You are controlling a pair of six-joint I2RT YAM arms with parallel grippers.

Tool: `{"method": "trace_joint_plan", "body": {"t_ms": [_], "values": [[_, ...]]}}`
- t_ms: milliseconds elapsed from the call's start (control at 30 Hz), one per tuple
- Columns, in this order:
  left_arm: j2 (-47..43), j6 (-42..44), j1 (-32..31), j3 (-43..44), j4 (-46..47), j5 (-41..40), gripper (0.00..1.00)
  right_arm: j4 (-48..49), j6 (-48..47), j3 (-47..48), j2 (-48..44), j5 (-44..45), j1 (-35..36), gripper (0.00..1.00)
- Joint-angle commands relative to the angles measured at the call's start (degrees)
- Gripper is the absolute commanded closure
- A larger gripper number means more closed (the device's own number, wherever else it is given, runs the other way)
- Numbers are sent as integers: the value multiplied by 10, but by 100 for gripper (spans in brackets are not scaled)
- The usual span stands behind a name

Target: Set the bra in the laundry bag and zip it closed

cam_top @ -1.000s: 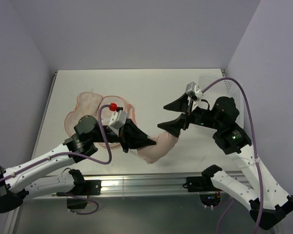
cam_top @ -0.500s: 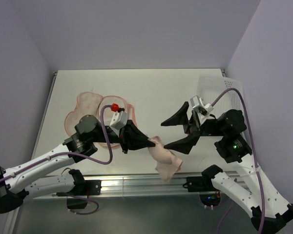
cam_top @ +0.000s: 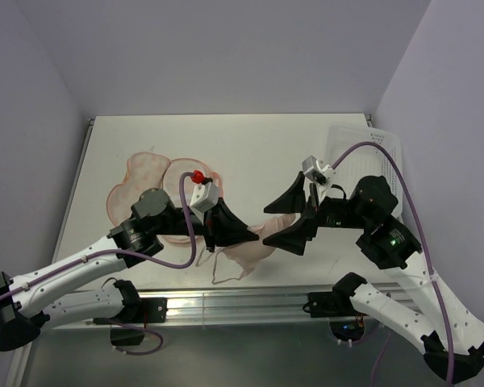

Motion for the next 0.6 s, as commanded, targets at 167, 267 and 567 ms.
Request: {"method": "trace_joint_plan", "body": {"t_ms": [167,267,567], "values": [[-7,3,1,16,25,18,100,-75,-87,25,9,69,21,0],[-14,5,1,11,25,6,100,-85,-74,16,13,49,32,0],[-9,5,1,11,30,-15,100,-65,-42,-51,-17,78,75,16]]}}
